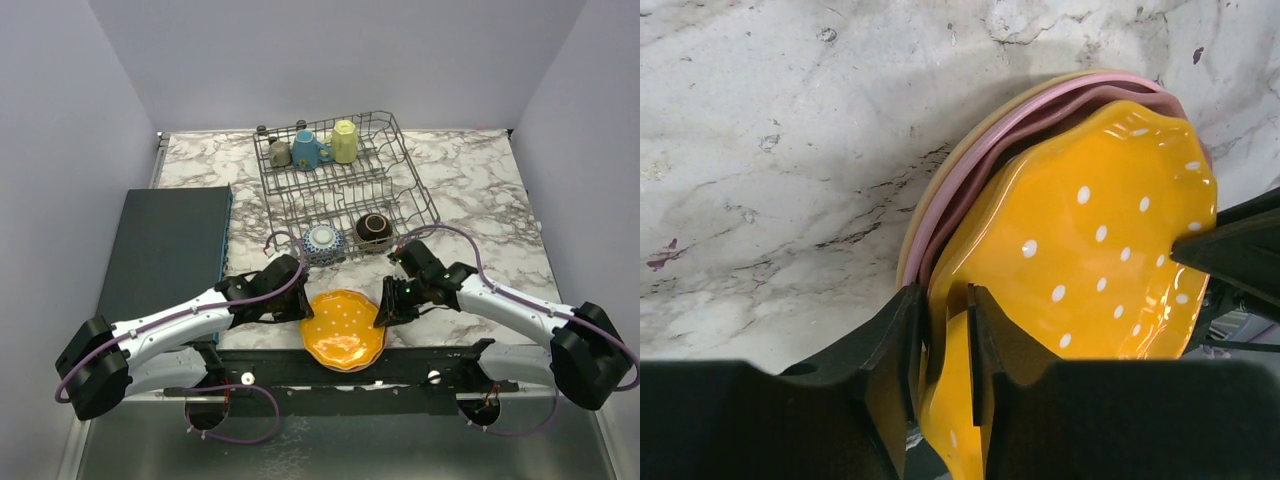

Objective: Load the mixed dishes into the dish rack
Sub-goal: Pick up the plate from the corner of the board.

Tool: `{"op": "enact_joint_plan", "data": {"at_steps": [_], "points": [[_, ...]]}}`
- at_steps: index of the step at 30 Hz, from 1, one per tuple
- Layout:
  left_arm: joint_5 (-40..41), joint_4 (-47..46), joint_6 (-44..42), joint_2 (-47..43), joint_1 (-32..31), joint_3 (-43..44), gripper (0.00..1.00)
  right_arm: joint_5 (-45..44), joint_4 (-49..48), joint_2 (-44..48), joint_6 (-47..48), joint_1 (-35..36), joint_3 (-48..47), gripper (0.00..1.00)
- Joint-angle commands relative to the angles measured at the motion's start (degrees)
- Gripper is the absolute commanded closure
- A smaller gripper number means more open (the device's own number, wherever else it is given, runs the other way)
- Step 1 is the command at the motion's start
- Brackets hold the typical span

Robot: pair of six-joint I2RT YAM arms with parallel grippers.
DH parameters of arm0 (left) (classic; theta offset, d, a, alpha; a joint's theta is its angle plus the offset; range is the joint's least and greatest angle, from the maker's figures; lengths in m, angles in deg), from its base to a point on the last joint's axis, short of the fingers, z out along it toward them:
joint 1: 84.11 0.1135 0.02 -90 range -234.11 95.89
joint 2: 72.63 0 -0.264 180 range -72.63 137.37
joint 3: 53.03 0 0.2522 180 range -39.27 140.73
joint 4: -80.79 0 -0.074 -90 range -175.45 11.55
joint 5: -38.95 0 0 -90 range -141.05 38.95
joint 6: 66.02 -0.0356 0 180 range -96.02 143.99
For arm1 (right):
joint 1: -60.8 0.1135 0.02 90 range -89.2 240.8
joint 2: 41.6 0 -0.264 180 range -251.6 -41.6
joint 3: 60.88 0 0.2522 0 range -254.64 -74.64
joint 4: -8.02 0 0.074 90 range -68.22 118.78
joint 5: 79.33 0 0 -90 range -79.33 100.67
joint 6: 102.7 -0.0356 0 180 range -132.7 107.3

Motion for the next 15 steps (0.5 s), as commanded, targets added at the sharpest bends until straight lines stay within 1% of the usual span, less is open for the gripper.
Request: {"op": "enact_joint_plan", "data": {"at_steps": [1, 3, 4, 8, 15], "points": [[-4.32, -3.91, 1.46, 1.55, -1.17, -1.85, 0.67, 1.17, -7.65, -2.83, -2.71, 2.83, 0.92, 0.85], [-4.36, -3.95, 1.42, 1.59, -1.22, -1.6, 0.64, 0.56, -7.5, -2.76, -2.8, 2.95, 0.55, 0.96], [-4.39, -3.9, 1.38, 1.54, -1.19, -1.51, 0.62, 0.11, -7.32, -2.54, -2.84, 2.98, 0.42, 1.0], [-4.49, -3.87, 0.9, 1.41, -1.17, -1.02, 0.6, -1.88, -5.84, -1.16, -2.82, 3.02, -0.59, 1.0], [-5.37, -3.63, 0.67, 0.4, -1.19, -0.57, 0.61, -4.08, -5.53, 0.68, -3.49, 3.0, -1.37, 1.0]]}}
